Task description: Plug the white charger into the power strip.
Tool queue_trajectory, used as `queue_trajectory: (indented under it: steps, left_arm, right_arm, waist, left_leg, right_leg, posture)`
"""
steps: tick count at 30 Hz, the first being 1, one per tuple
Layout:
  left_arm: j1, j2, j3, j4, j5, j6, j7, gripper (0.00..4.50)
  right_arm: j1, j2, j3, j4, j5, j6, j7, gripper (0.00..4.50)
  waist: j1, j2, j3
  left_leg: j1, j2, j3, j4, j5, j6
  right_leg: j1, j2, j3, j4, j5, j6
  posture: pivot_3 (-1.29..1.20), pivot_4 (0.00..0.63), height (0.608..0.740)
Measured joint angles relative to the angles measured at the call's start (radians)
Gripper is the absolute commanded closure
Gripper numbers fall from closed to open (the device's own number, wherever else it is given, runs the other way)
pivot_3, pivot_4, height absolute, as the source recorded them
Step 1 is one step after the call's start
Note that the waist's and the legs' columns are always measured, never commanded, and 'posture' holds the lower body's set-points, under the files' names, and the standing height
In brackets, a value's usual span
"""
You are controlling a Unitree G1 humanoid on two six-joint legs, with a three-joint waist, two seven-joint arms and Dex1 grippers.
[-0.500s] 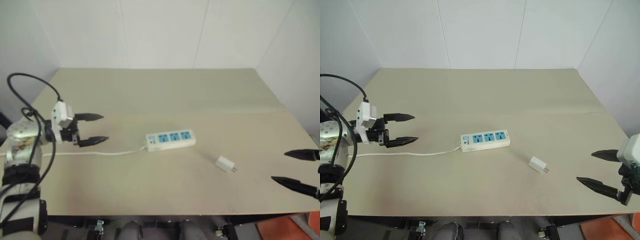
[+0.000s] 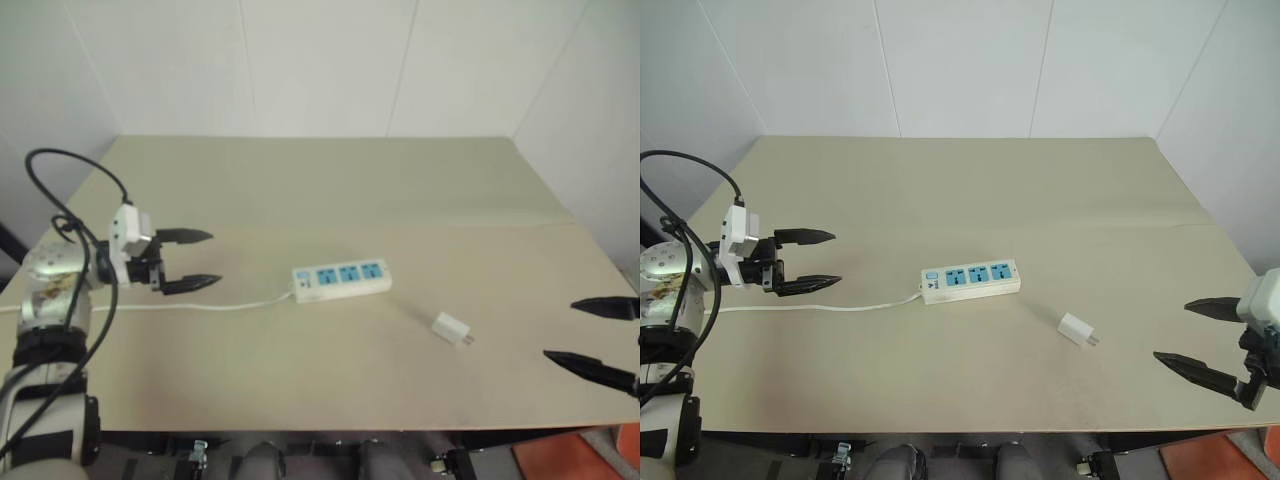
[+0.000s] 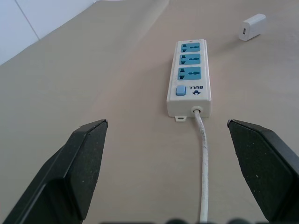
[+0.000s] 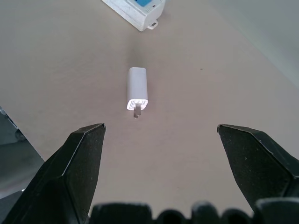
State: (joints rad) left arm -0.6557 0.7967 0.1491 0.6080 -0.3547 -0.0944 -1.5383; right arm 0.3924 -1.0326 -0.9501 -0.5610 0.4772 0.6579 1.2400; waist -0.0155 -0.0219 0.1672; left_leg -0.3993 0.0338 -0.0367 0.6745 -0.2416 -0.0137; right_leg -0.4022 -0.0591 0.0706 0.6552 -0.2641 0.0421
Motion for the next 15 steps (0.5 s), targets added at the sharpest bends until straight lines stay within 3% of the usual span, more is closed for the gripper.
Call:
queue_trajectory:
  steps: [6, 15]
  left_arm:
    - [-0.022, -0.030, -0.012, 0.042, 0.001, -0.018, -0.014, 0.03]
    - [-0.152, -0.234, -0.071, 0.293, 0.055, -0.179, -0.035, 0.03]
  right_arm:
    - [0.002, 0.007, -0.001, -0.003, 0.000, 0.000, -0.003, 0.00]
    - [-0.037, 0.013, 0.038, -0.048, 0.035, 0.000, -0.054, 0.00]
  waist:
    - [0.000, 0.000, 0.000]
    - [0.003, -0.002, 0.000]
  left_leg:
    - [0.000, 0.000, 0.000, 0.000, 0.000, 0.000]
    - [-0.001, -0.001, 0.000, 0.002, 0.000, 0.000]
  right_leg:
    - [0.000, 0.000, 0.000, 0.000, 0.000, 0.000]
    - [0.001, 0.000, 0.000, 0.000, 0.000, 0.000]
  posture:
    - [0.00, 0.150, 0.740]
    - [0.00, 0.150, 0.740]
